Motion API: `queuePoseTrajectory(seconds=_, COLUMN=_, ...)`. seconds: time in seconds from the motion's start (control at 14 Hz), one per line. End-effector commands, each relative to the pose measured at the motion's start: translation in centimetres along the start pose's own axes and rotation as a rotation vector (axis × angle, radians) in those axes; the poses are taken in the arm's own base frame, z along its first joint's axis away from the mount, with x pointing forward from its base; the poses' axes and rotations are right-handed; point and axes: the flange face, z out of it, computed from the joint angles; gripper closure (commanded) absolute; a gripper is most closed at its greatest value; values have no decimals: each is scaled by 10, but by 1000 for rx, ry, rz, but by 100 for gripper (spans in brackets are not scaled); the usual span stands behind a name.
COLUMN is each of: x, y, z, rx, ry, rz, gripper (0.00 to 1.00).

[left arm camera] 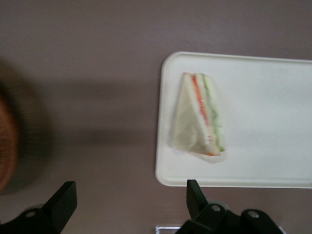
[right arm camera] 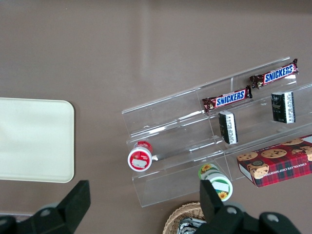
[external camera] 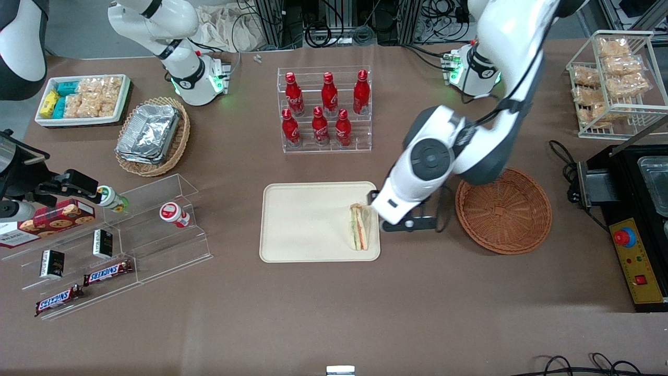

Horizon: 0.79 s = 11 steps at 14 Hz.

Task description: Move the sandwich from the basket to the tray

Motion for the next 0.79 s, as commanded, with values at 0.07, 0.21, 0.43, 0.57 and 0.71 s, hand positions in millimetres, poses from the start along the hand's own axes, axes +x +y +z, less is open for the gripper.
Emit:
queuePoseTrajectory(seconds=0.07, x=5, y=-88, z=-71, rx=22, ry=-5, rz=78, gripper=0)
queuePoseTrajectory(seconds=0.21, x=6, y=-133, z=-103, rx=30, ry=-4, rz=140, gripper=0)
queuePoseTrajectory(seconds=0.43, x=14, y=-209, z=-133, rx=29, ry=-2, rz=142, gripper=0)
queuePoseTrajectory(seconds=0.57, x=15, y=-242, z=-148, rx=111, ry=20, rz=106, gripper=0)
queuePoseTrajectory(seconds=0.71, x=16, y=-256, z=-164, rx=146, ry=52, rz=86, gripper=0)
